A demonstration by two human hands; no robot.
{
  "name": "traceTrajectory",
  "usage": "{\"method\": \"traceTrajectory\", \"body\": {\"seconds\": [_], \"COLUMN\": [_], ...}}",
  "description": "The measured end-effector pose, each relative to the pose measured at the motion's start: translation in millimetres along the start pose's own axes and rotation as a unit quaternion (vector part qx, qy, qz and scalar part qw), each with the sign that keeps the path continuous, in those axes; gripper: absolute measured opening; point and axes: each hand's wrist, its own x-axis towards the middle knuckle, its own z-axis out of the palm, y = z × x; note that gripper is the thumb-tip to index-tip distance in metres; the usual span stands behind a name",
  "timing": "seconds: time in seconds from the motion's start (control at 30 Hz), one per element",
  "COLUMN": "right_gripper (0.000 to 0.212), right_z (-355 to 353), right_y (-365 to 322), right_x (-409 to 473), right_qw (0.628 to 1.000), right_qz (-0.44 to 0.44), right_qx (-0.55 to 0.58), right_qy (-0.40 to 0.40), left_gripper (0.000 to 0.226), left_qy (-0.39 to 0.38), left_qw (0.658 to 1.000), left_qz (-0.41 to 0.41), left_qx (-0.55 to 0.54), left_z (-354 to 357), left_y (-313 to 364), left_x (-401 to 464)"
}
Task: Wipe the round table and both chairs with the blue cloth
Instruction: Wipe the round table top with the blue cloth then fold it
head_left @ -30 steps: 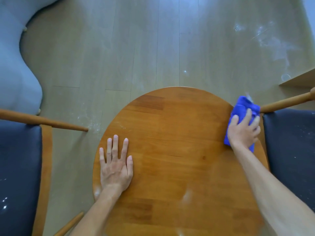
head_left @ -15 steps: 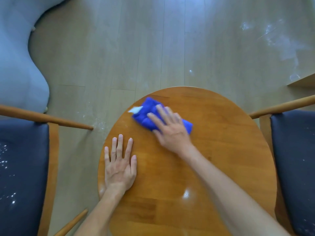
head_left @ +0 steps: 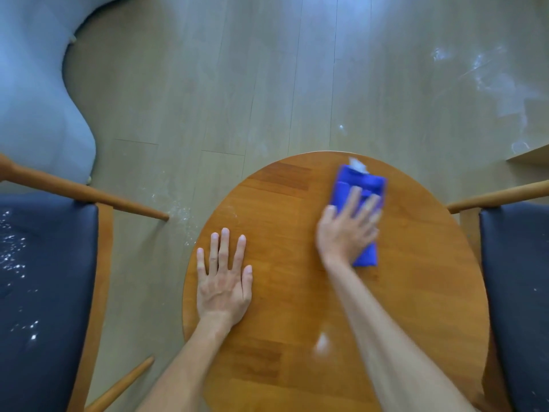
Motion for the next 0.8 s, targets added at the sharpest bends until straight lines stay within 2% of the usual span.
{"method": "traceTrajectory", "body": {"seconds": [0.07,0.13,0.17,0.2,0.23,0.27,0.3,0.37,0.43,0.5,0.57,0.67,0.73,0.8], "right_gripper": [0.064,0.066,0.067,0.066,0.065,0.062,0.060,0.058,0.061,0.063,0.063,0.060,0.057,0.055], "right_z": [10,9,4,-3,-11,-17,-22,-26,-29,-25,-21,-16,-13,-11], "right_y": [-42,-69,-72,-69,-60,-46,-26,27,71,96,104,106,107,107], "right_x": [-42,-82,-92,-92,-87,-80,-70,-49,-41,-44,-43,-43,-44,-45], "right_qw": [0.984,0.937,0.915,0.901,0.898,0.908,0.931,0.975,0.988,0.984,0.981,0.983,0.984,0.983], "right_qz": [-0.167,-0.304,-0.334,-0.328,-0.310,-0.290,-0.264,-0.182,-0.140,-0.152,-0.159,-0.163,-0.170,-0.175], "right_qx": [-0.007,0.009,0.042,0.096,0.146,0.178,0.174,0.097,0.027,0.013,0.046,0.031,0.000,-0.022], "right_qy": [-0.062,-0.172,-0.223,-0.267,-0.275,-0.243,-0.181,-0.079,-0.066,-0.095,-0.103,-0.078,-0.055,-0.047], "left_gripper": [0.059,0.057,0.057,0.056,0.057,0.059,0.062,0.068,0.076,0.077,0.062,0.044,0.049,0.061], "left_qy": [0.002,0.034,0.058,0.080,0.095,0.102,0.098,0.065,0.008,-0.022,0.003,0.033,0.031,0.035], "left_qw": [0.999,0.986,0.971,0.957,0.951,0.952,0.959,0.973,0.977,0.977,0.991,0.995,0.989,0.988], "left_qz": [-0.001,-0.035,-0.062,-0.085,-0.100,-0.103,-0.101,-0.106,-0.145,-0.161,-0.093,0.076,0.141,0.148], "left_qx": [-0.041,-0.159,-0.223,-0.265,-0.277,-0.268,-0.246,-0.194,-0.156,-0.135,-0.092,-0.059,-0.041,-0.026], "left_z": [-3,-9,-14,-21,-28,-36,-43,-47,-43,-37,-29,-15,-11,-14], "left_y": [-1,-3,-4,-5,-4,0,7,32,62,87,100,112,115,106], "left_x": [-1,-1,0,1,3,7,12,26,42,55,62,59,56,61]}}
